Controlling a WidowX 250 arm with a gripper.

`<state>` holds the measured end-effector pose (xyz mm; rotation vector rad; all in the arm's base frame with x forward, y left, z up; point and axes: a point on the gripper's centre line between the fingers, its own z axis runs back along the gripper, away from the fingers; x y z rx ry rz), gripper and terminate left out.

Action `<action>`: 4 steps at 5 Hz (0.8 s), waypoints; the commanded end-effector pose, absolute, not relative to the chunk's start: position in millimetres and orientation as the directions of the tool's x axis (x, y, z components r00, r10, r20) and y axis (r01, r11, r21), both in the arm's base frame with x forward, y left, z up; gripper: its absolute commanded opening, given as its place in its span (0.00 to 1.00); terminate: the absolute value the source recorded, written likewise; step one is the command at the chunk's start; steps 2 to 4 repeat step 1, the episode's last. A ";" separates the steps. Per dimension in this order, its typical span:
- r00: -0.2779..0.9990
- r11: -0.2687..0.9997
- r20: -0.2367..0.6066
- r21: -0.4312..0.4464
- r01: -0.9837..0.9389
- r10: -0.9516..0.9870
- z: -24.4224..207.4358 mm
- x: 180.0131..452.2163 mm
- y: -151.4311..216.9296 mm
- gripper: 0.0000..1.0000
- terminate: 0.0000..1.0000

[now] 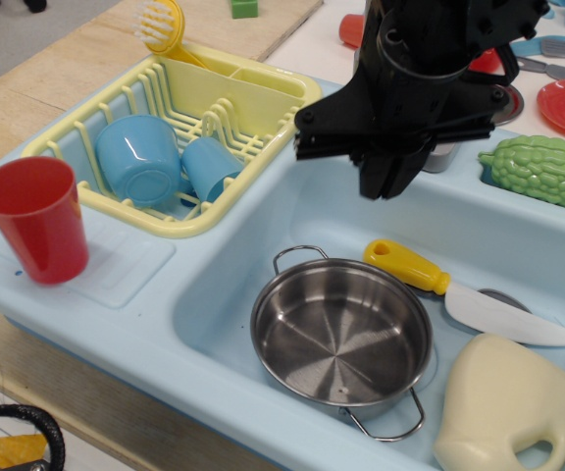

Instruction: Turn lever vertical to front

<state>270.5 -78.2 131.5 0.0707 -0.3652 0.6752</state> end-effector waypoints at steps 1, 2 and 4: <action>0.704 0.774 0.357 -0.097 -0.625 0.613 144.0 273.9 -77.9 1.00 1.00; 0.704 0.774 0.357 -0.097 -0.625 0.613 144.0 273.9 -77.9 1.00 1.00; 0.704 0.774 0.357 -0.097 -0.625 0.613 144.0 273.9 -77.9 1.00 1.00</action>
